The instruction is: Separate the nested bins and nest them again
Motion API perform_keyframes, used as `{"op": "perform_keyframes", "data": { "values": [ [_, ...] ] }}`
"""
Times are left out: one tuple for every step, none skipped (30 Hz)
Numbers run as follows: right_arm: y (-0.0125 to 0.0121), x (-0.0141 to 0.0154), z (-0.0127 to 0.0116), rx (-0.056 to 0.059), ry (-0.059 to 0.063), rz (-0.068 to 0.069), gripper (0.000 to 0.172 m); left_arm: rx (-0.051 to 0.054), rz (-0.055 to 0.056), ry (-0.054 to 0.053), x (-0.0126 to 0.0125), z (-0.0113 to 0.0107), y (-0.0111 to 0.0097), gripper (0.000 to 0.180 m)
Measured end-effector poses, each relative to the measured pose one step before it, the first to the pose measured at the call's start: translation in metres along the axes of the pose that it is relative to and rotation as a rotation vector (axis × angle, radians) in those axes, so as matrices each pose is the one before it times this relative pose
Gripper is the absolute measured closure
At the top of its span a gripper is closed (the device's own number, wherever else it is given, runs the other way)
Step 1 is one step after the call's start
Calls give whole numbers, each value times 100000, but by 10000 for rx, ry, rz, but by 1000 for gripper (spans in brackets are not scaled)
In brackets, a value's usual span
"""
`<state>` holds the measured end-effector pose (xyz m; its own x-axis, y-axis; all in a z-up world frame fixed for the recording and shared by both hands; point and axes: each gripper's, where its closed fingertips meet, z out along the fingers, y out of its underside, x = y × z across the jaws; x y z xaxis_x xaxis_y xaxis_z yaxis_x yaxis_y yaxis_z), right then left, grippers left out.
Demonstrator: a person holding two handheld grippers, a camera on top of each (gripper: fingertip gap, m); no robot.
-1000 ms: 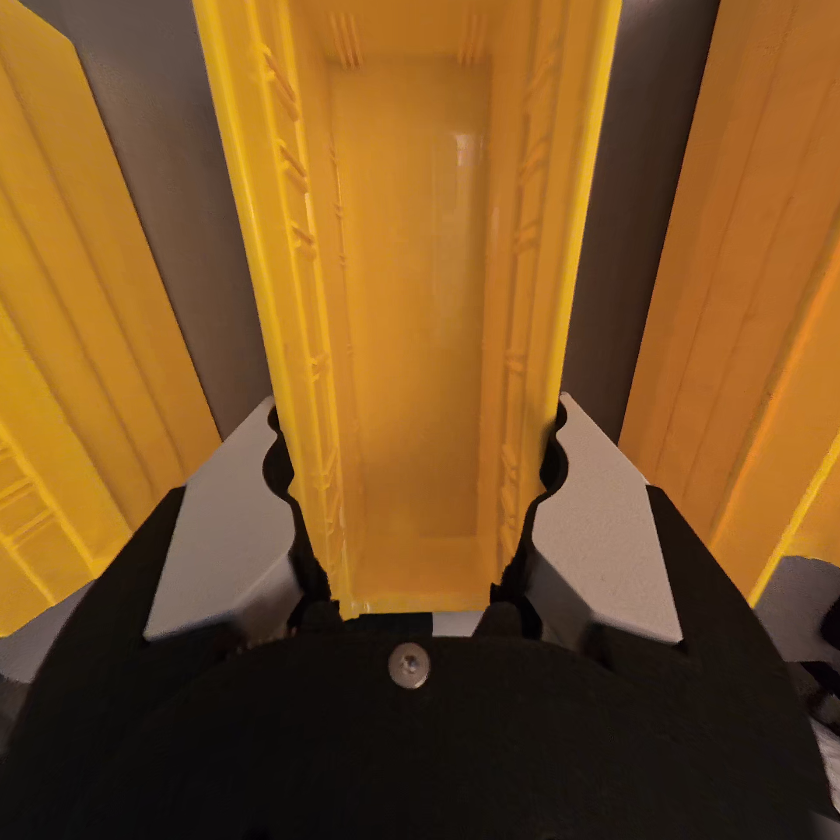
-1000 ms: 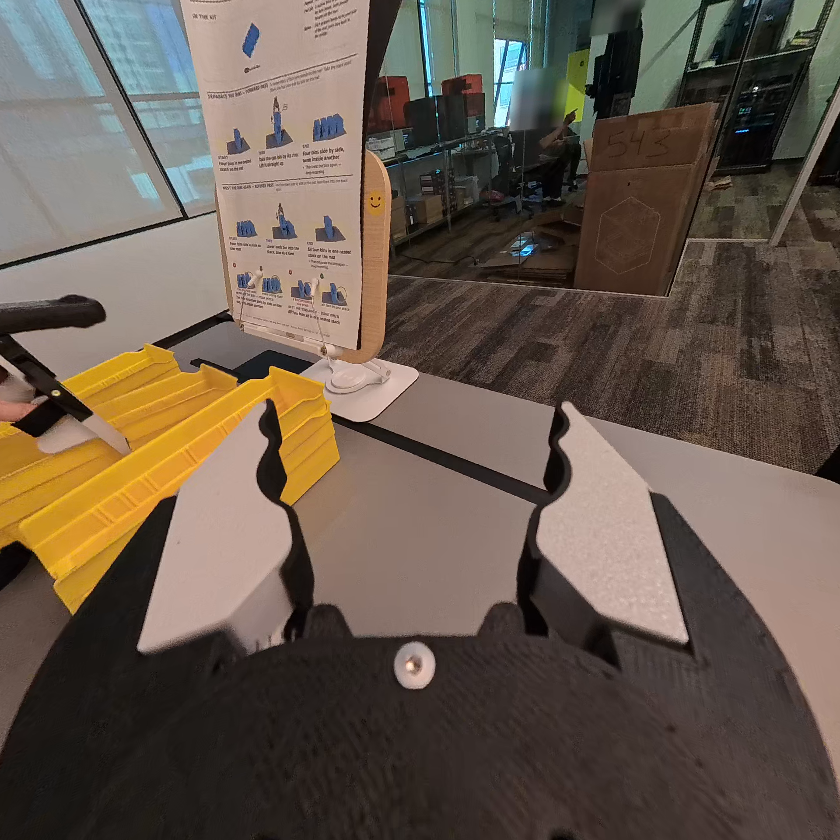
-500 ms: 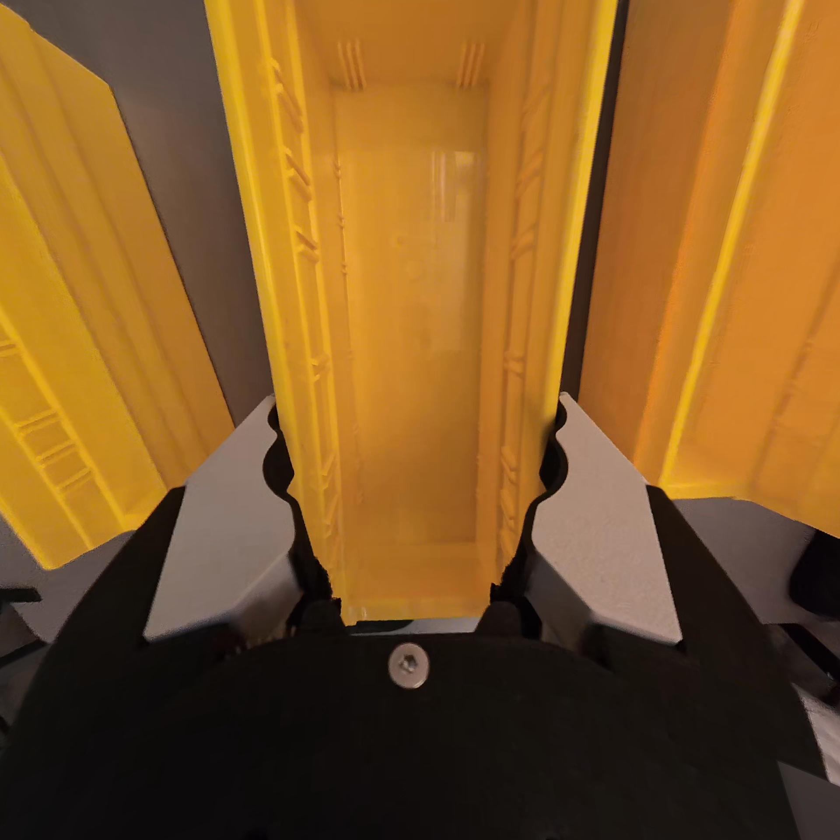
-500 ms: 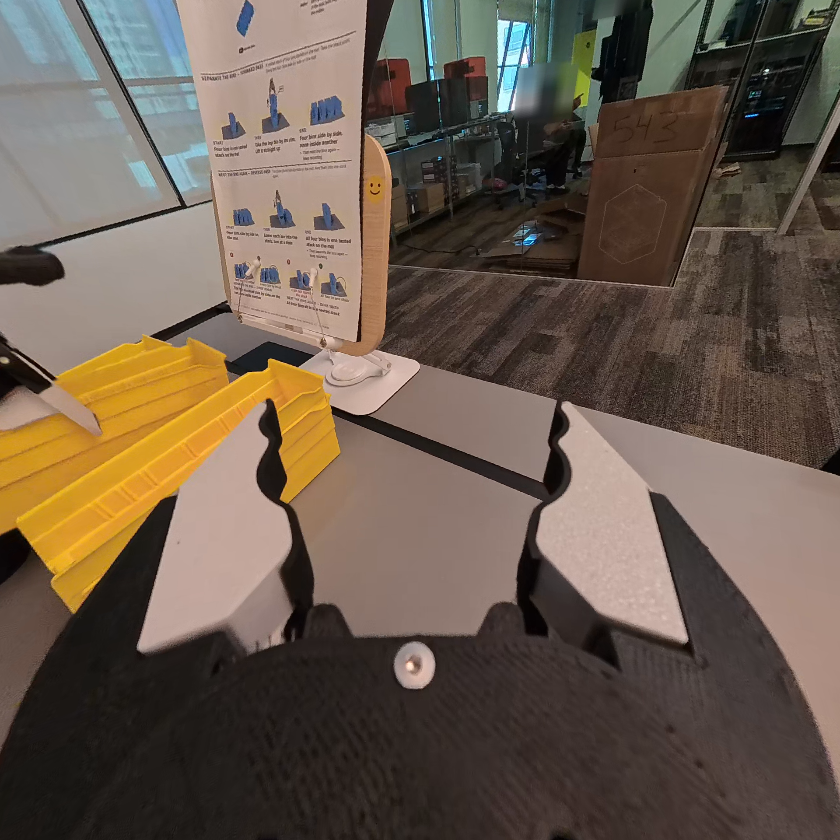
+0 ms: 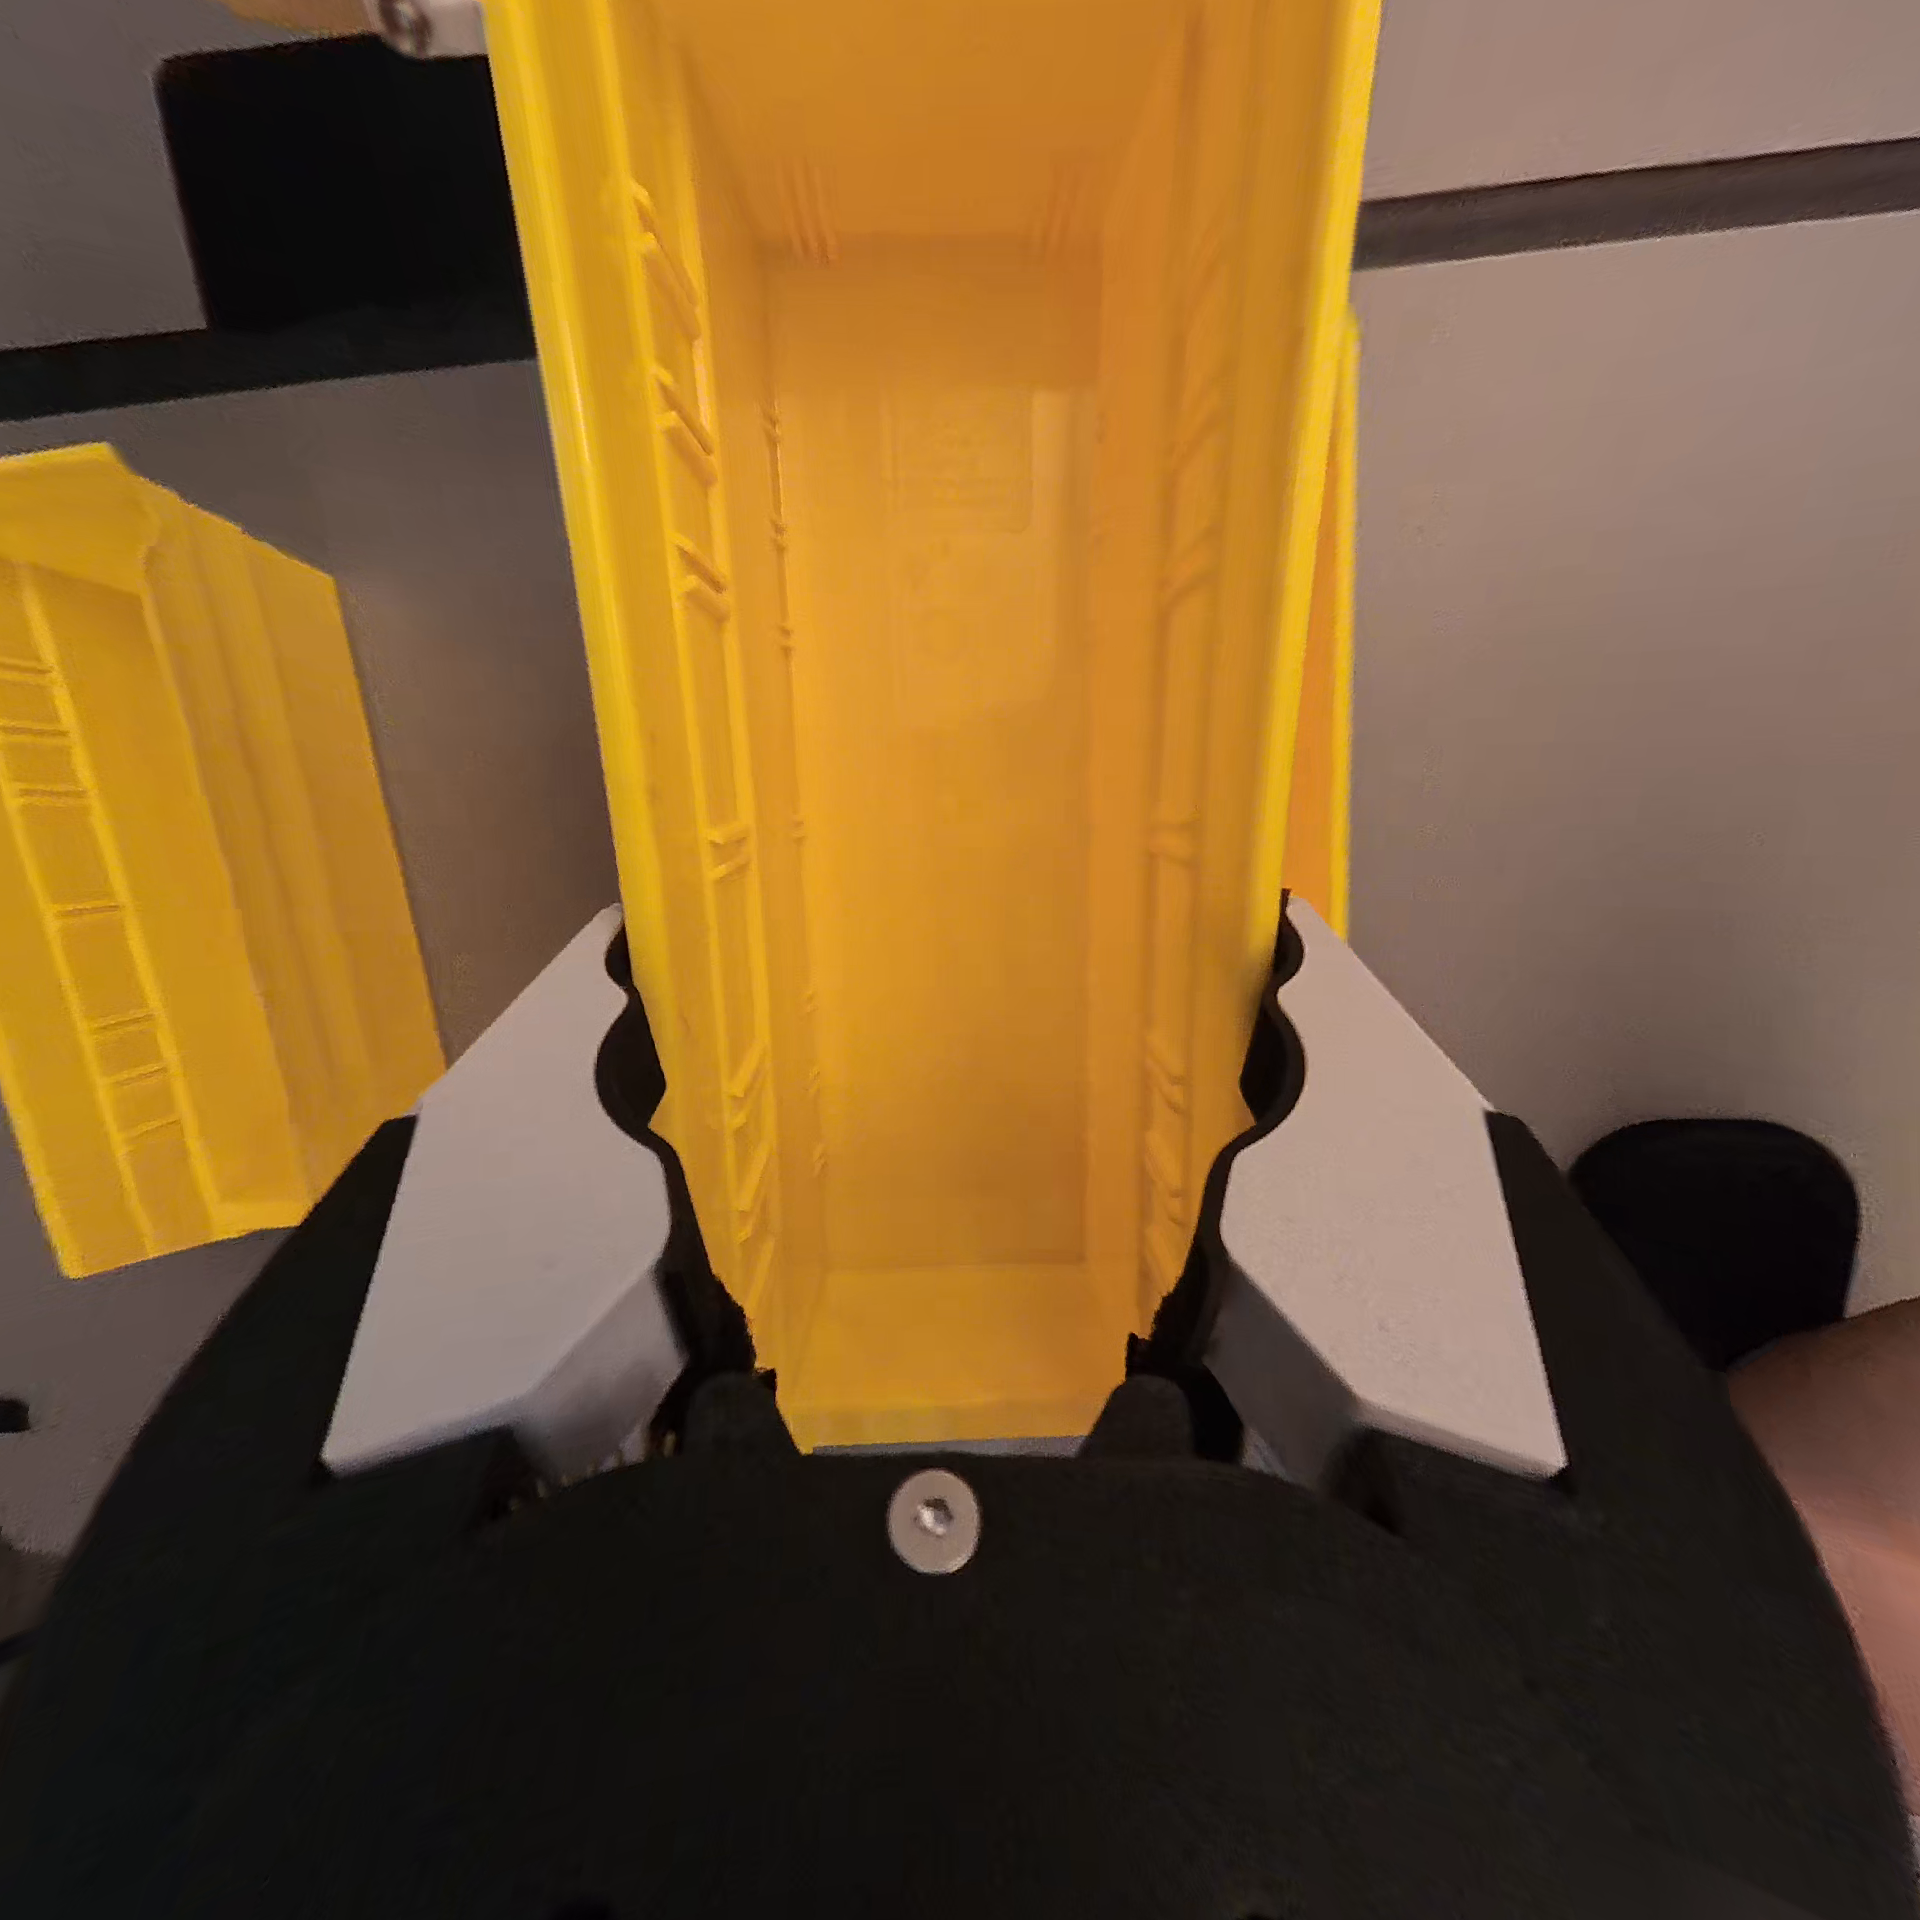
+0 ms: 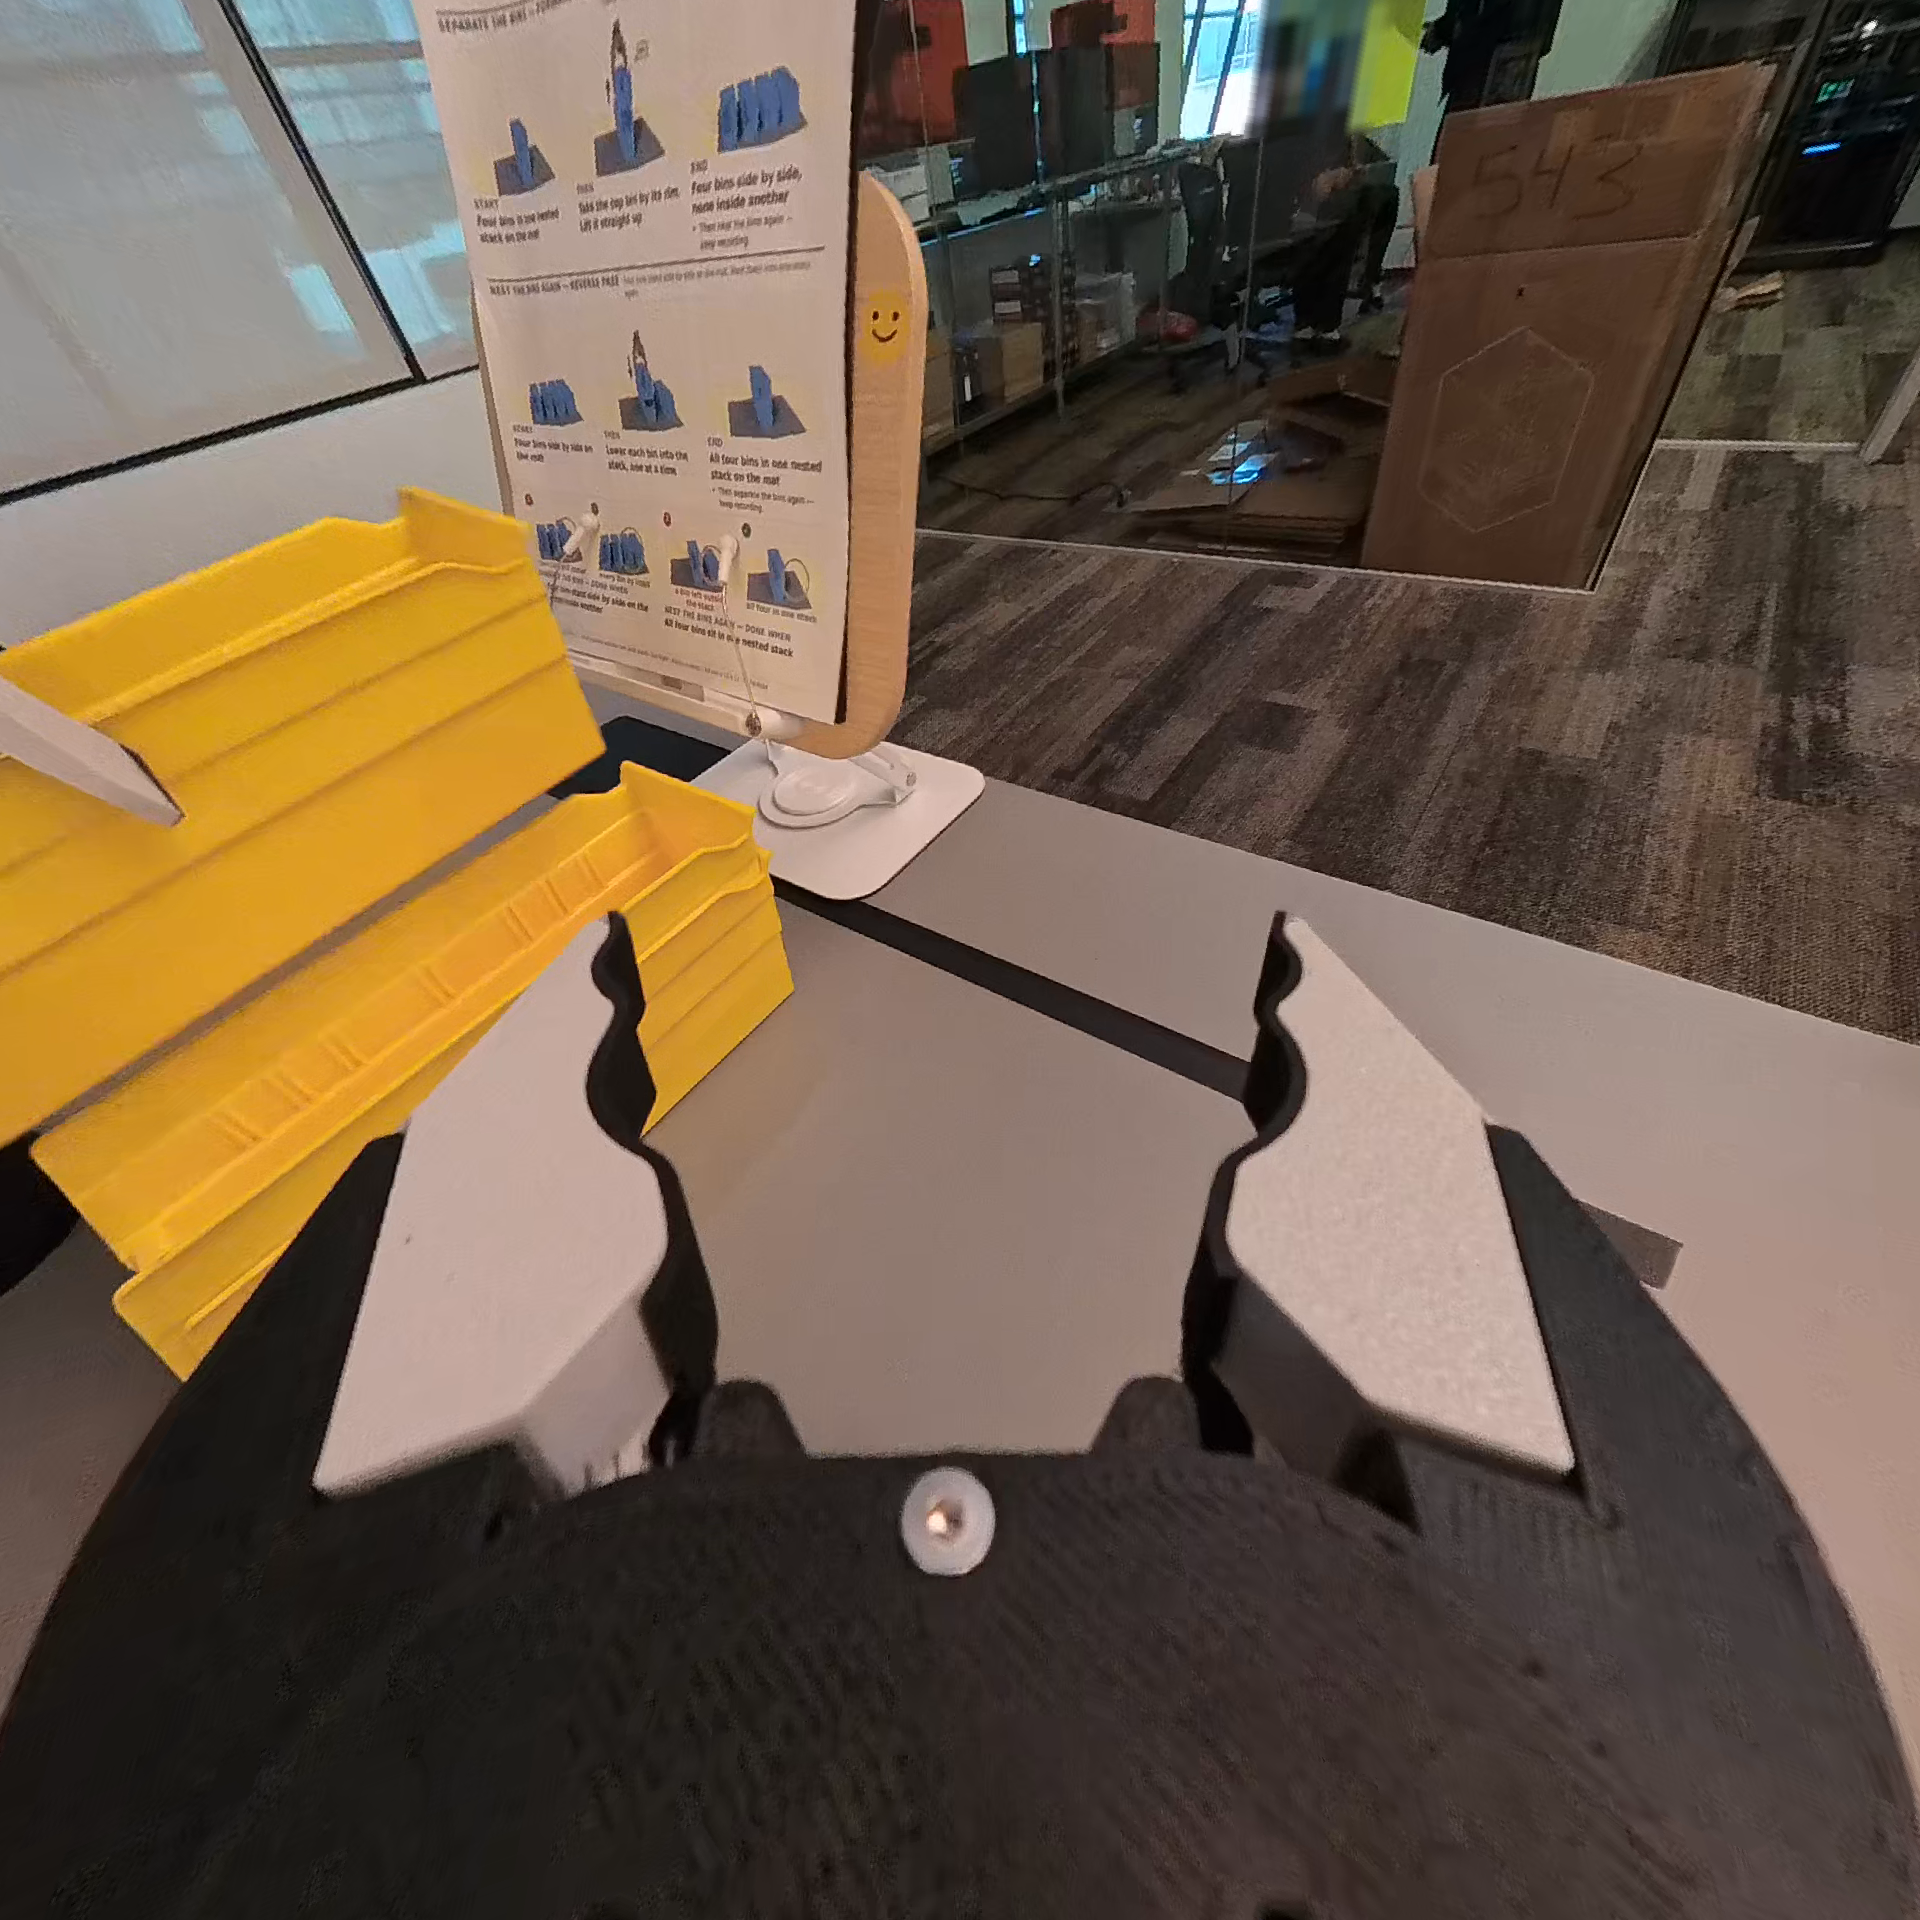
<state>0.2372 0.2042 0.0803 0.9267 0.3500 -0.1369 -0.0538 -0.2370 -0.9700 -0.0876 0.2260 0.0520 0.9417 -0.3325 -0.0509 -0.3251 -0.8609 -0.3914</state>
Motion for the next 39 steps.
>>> {"op": "perform_keyframes", "data": {
  "values": [
    [98,-144,159,-51,-35,-26,54,0,-20,115,983,341,-90,65],
    [119,-164,144,-65,-44,-33,54,-53,34,163,972,557,-76,65],
    [141,-185,129,-79,-52,-38,54,-112,-3,201,917,728,19,64],
    [108,-164,128,-71,-38,-29,54,-153,-103,160,751,750,103,64],
    [43,-166,142,-40,-40,-20,54,-78,-98,-155,293,448,-43,59],
    [-9,-198,161,-1,-61,-20,54,149,-18,-414,-18,-29,-258,64],
    [23,-227,166,-4,-79,-8,54,-115,-88,-174,237,39,83,64],
    [88,-192,163,-43,-72,4,54,-120,24,13,497,73,105,63],
    [152,-145,146,-75,-50,-14,54,-92,94,78,615,72,108,63],
    [180,-64,106,-87,-24,-33,54,-112,28,153,683,92,170,63],
    [166,-5,78,-83,-4,-20,54,-107,-25,71,492,172,191,63],
    [168,22,51,-68,-8,2,54,23,-72,-56,179,200,-32,63],
    [150,37,24,-44,-25,30,54,-9,-15,-68,89,327,-22,63],
    [123,27,-9,-26,-35,57,54,-35,-63,-50,19,474,6,62],
    [116,60,-42,-18,-30,72,54,-61,-94,-24,-19,521,76,62],
    [70,53,-56,-2,-30,66,54,52,-54,-22,-87,525,-42,62],
    [8,38,-58,25,-32,54,54,94,-35,-24,-93,564,-99,62],
    [-8,44,-39,35,-22,57,54,44,-57,-23,-119,667,72,62],
    [-27,25,-10,28,-23,56,54,50,-22,36,-32,723,64,61],
    [5,-7,25,15,-30,41,54,80,12,65,32,713,44,62],
    [16,-36,42,0,-33,15,54,6,-78,78,-7,631,211,60],
    [61,-49,69,-28,-22,-7,54,47,-125,165,78,498,180,61],
    [99,-15,73,-50,4,-19,54,96,-95,136,18,394,69,60],
    [95,9,75,-47,19,-23,54,156,-59,72,-44,286,-52,60],
    [83,-11,74,-46,7,-21,54,169,-18,28,-25,190,-130,60],
    [63,-20,58,-35,4,-17,54,27,36,-11,-11,126,20,58],
    [42,4,59,-20,13,-6,54,-60,50,-18,24,52,97,58],
    [23,10,45,-12,12,-1,54,-147,32,-14,32,13,107,58],
    [57,-6,54,-24,0,-4,54,-240,25,-13,27,13,141,58],
    [78,6,44,-39,5,-11,54,-202,28,-11,17,16,80,59],
    [74,50,48,-40,26,-14,54,-201,-3,-18,7,33,77,59],
    [61,91,37,-22,35,-5,54,-175,-19,-15,15,33,80,58],
    [47,77,43,-14,21,16,54,-163,-34,-8,-13,45,76,56],
    [59,50,51,-19,5,31,54,-173,-11,-3,5,49,74,53],
    [75,51,36,-28,3,21,54,-116,48,8,20,12,45,53],
    [80,81,38,-32,24,6,54,27,94,31,9,0,-42,52],
    [57,97,20,-24,42,3,54,109,148,69,40,-57,4,52],
    [26,94,-2,-11,36,4,54,251,176,98,84,-191,-4,52],
    [-5,66,0,7,25,15,54,414,132,108,82,-460,-102,53]
  ]
}}
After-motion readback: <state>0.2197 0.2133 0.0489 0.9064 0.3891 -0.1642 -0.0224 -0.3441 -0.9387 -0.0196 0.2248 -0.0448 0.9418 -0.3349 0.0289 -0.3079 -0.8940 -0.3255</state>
